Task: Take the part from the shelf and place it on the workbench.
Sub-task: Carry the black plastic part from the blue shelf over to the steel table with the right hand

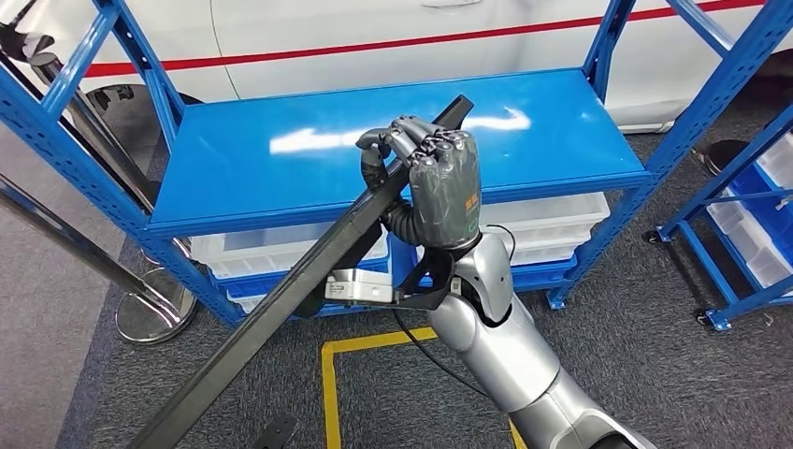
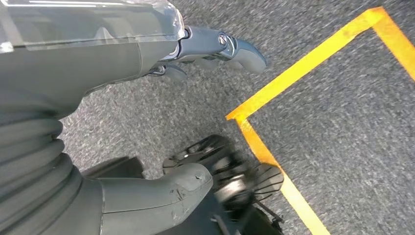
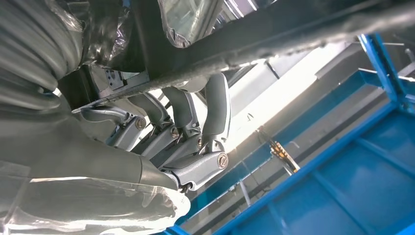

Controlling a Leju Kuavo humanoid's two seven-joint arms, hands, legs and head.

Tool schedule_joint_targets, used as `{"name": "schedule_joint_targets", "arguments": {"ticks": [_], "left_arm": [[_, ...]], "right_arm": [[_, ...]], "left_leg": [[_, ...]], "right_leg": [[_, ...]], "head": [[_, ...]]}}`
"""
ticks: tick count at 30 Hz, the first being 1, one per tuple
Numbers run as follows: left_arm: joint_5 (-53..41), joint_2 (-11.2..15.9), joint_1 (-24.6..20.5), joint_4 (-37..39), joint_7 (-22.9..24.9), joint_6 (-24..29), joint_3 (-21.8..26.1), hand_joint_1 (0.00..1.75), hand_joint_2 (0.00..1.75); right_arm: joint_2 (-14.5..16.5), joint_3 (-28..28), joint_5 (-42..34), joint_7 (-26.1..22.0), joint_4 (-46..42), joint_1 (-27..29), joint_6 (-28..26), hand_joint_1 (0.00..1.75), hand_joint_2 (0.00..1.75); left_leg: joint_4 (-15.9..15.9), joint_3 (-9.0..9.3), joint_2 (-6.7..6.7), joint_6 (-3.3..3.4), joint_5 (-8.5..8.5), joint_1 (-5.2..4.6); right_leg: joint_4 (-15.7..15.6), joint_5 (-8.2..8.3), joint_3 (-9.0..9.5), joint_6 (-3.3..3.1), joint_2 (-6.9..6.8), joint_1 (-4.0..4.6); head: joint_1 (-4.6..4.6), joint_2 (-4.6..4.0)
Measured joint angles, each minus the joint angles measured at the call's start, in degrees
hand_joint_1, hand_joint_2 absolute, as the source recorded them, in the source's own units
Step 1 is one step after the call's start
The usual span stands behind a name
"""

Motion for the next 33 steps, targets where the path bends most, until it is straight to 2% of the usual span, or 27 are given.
{"name": "schedule_joint_targets", "arguments": {"ticks": [1,2,4,5,6,7,9,10,11,12,13,14,16,17,19,20,21,22,24,25,26,27,28,29,31,32,33], "left_arm": [[0.33,0.14,-0.08,-0.01,-0.04,-0.09,0.02,0.0,1.75],[0.64,0.28,-0.13,-0.01,-0.06,-0.2,0.05,0.0,1.75],[1.01,0.49,0.01,0.0,0.02,-0.39,0.15,0.0,1.75],[1.05,0.6,0.1,0.01,0.13,-0.44,0.19,0.0,1.75],[1.05,0.69,0.2,0.01,0.21,-0.44,0.22,0.0,1.75],[1.05,0.78,0.25,0.01,0.28,-0.44,0.24,0.0,1.75],[1.05,0.93,0.4,0.01,0.32,-0.4,0.28,0.0,1.75],[1.05,1.01,0.49,0.01,0.31,-0.39,0.3,0.0,1.75],[1.05,1.08,0.55,0.01,0.31,-0.39,0.32,0.0,1.75],[1.05,1.14,0.57,0.01,0.31,-0.39,0.33,0.0,1.75],[1.05,1.19,0.58,0.01,0.31,-0.38,0.33,0.0,1.75],[1.06,1.24,0.56,0.01,0.3,-0.32,0.34,0.0,1.75],[1.1,1.33,0.51,-0.01,0.16,-0.19,0.35,0.0,1.75],[1.12,1.38,0.47,-0.01,0.07,-0.13,0.37,0.0,1.75],[1.13,1.42,0.44,-0.01,-0.04,-0.18,0.4,0.0,1.75],[1.12,1.44,0.46,-0.01,-0.04,-0.22,0.41,0.0,1.75],[1.07,1.45,0.5,-0.01,-0.04,-0.26,0.42,0.0,1.75],[1.0,1.46,0.51,-0.01,-0.04,-0.29,0.42,0.0,1.75],[0.81,1.45,0.49,-0.01,-0.03,-0.35,0.42,0.0,1.75],[0.67,1.45,0.47,-0.01,-0.01,-0.37,0.42,0.0,1.75],[0.45,1.44,0.47,-0.01,0.04,-0.38,0.41,0.0,1.75],[0.17,1.44,0.47,-0.01,0.09,-0.38,0.38,0.0,1.75],[-0.13,1.44,0.44,-0.01,0.14,-0.38,0.32,0.0,1.75],[-0.39,1.42,0.36,-0.01,0.18,-0.37,0.21,0.0,1.75],[-0.73,1.39,0.0,-0.01,0.23,-0.24,-0.04,0.0,1.75],[-0.81,1.36,-0.2,-0.01,0.26,-0.15,-0.15,0.0,1.75],[-0.84,1.32,-0.34,-0.01,0.28,-0.07,-0.24,0.0,1.75]], "right_arm": [[0.08,0.38,0.05,-0.04,0.05,-0.08,-0.02,1.75,1.75],[0.26,0.8,0.1,-0.08,0.19,-0.21,-0.03,1.75,1.75],[0.75,1.74,0.29,-0.14,0.75,-0.55,-0.06,1.75,1.75],[0.97,2.16,0.39,-0.15,1.07,-0.71,-0.1,1.75,1.75],[1.07,2.52,0.48,-0.13,1.38,-0.88,-0.16,1.75,1.75],[1.09,2.8,0.53,-0.1,1.66,-1.05,-0.23,1.75,1.75],[1.1,3.23,0.52,0.01,2.11,-1.26,-0.34,1.75,1.75],[1.1,3.38,0.5,0.03,2.31,-1.28,-0.37,1.75,1.75],[1.1,3.5,0.49,0.06,2.48,-1.28,-0.38,1.75,1.75],[1.1,3.6,0.48,0.08,2.61,-1.29,-0.38,1.75,1.75],[1.1,3.69,0.46,0.08,2.71,-1.32,-0.38,1.75,1.75],[1.14,3.79,0.46,0.07,2.74,-1.39,-0.38,1.75,1.75],[1.35,3.97,0.43,0.01,2.72,-1.56,-0.44,1.75,1.75],[1.45,4.02,0.4,-0.03,2.69,-1.65,-0.5,1.75,1.75],[1.52,4.07,0.32,-0.04,2.66,-1.75,-0.62,1.75,1.75],[1.54,4.12,0.28,-0.05,2.64,-1.81,-0.64,1.75,1.75],[1.55,4.21,0.26,-0.05,2.61,-1.88,-0.65,1.75,1.75],[1.57,4.33,0.29,-0.07,2.55,-1.93,-0.66,1.75,1.75],[1.57,4.58,0.54,-0.07,2.38,-1.92,-0.68,1.75,1.75],[1.56,4.68,0.75,-0.06,2.31,-1.81,-0.69,1.75,1.75],[1.54,4.75,0.97,-0.04,2.26,-1.64,-0.69,1.75,1.75],[1.47,4.8,1.28,0.01,2.17,-1.4,-0.69,1.75,1.75],[1.38,4.83,1.65,0.09,2.02,-1.13,-0.7,1.75,1.75],[1.24,4.84,2.04,0.18,1.76,-0.82,-0.72,1.75,1.75],[0.9,4.83,2.72,0.32,0.93,-0.18,-0.75,1.75,1.75],[0.72,4.84,2.89,0.34,0.55,0.1,-0.76,1.75,1.75],[0.57,4.85,2.97,0.36,0.25,0.31,-0.78,1.75,1.75]], "left_leg": [[-3.49,2.28,-0.01,0.3,-0.96,-0.21],[-5.82,3.57,-0.03,0.63,-1.83,-0.43],[-7.04,3.57,0.02,1.27,-0.98,-0.53],[-7.43,3.32,0.13,1.66,-0.16,-0.44],[-7.77,2.84,0.24,2.05,0.77,-0.29],[-7.97,2.18,0.33,2.34,1.66,-0.14],[-7.77,0.29,0.37,2.58,3.12,-0.17],[-7.56,-0.77,0.41,2.49,3.79,-0.16],[-7.28,-1.87,0.45,2.37,4.41,-0.14],[-6.91,-3.0,0.49,2.2,4.99,-0.1],[-6.47,-4.11,0.51,1.98,5.5,-0.05],[-5.94,-5.11,0.51,1.69,5.93,0.0],[-5.0,-6.56,0.5,0.98,6.7,-0.01],[-4.79,-6.93,0.49,0.6,7.13,0.0],[-4.83,-7.29,0.43,-0.14,7.96,0.2],[-4.53,-7.63,0.39,-0.46,7.53,0.36],[-3.41,-8.2,0.35,-0.77,5.97,0.5],[-1.23,-9.0,0.33,-1.02,3.41,0.62],[5.59,-10.69,0.33,-1.35,-2.36,0.67],[8.8,-11.06,0.33,-1.42,-3.8,0.68],[10.83,-10.83,0.33,-1.42,-3.84,0.68],[11.19,-9.76,0.33,-1.35,-2.71,0.67],[9.71,-7.8,0.33,-1.21,-1.06,0.66],[6.66,-4.99,0.3,-1.0,0.16,0.63],[-1.54,1.1,0.22,-0.52,-0.4,0.35],[-4.42,2.81,0.15,-0.26,-1.09,0.14],[-6.15,3.53,0.09,-0.02,-1.55,-0.1]], "right_leg": [[-0.08,0.57,-0.18,0.27,-0.05,-0.05],[-0.26,1.17,-0.22,0.6,-0.1,-0.14],[-0.88,2.17,-0.15,1.25,-0.13,-0.28],[-0.74,1.63,-0.37,1.53,-0.08,-0.32],[0.3,-0.11,-0.84,1.76,-0.04,-0.32],[2.55,-2.9,-1.58,1.95,0.01,-0.36],[9.69,-8.54,-3.29,2.34,0.08,-0.53],[13.0,-9.56,-3.71,2.54,0.11,-0.63],[14.99,-9.19,-3.48,2.72,0.11,-0.74],[15.13,-7.87,-2.33,2.85,0.11,-0.87],[13.42,-6.46,-0.19,2.94,0.11,-1.02],[10.18,-6.17,2.64,2.95,0.11,-1.16],[3.22,-7.68,7.64,2.58,0.26,-0.98],[1.19,-8.55,8.79,2.21,0.35,-0.78],[0.33,-8.04,8.68,1.21,0.32,-0.5],[0.19,-7.45,8.29,0.67,0.21,-0.51],[0.04,-6.74,7.71,0.15,0.09,-0.55],[-0.07,-5.97,6.96,-0.28,0.0,-0.62],[-0.05,-4.47,5.14,-0.65,-0.04,-0.53],[-0.01,-3.74,4.17,-0.66,-0.04,-0.46],[0.04,-3.02,3.19,-0.64,-0.04,-0.41],[0.1,-2.31,2.22,-0.57,-0.03,-0.38],[0.17,-1.63,1.31,-0.48,-0.02,-0.38],[0.23,-0.99,0.55,-0.35,0.0,-0.38],[0.22,0.21,-0.5,0.15,-0.05,-0.34],[0.03,0.86,-0.68,0.47,-0.13,-0.41],[-0.29,1.55,-0.77,0.83,-0.21,-0.48]], "head": [[0.01,0.0],[0.0,0.0],[0.0,0.0],[0.01,0.0],[0.02,0.0],[0.03,0.0],[0.04,0.0],[0.04,0.0],[0.04,0.0],[0.04,0.0],[0.04,0.0],[0.04,0.0],[0.0,0.0],[-0.03,0.0],[-0.03,0.0],[-0.04,0.0],[-0.04,0.0],[-0.05,0.0],[-0.07,0.0],[-0.07,0.0],[-0.07,0.0],[-0.07,0.0],[-0.07,0.0],[-0.07,0.0],[-0.05,0.0],[-0.05,0.0],[-0.05,0.0]]}}
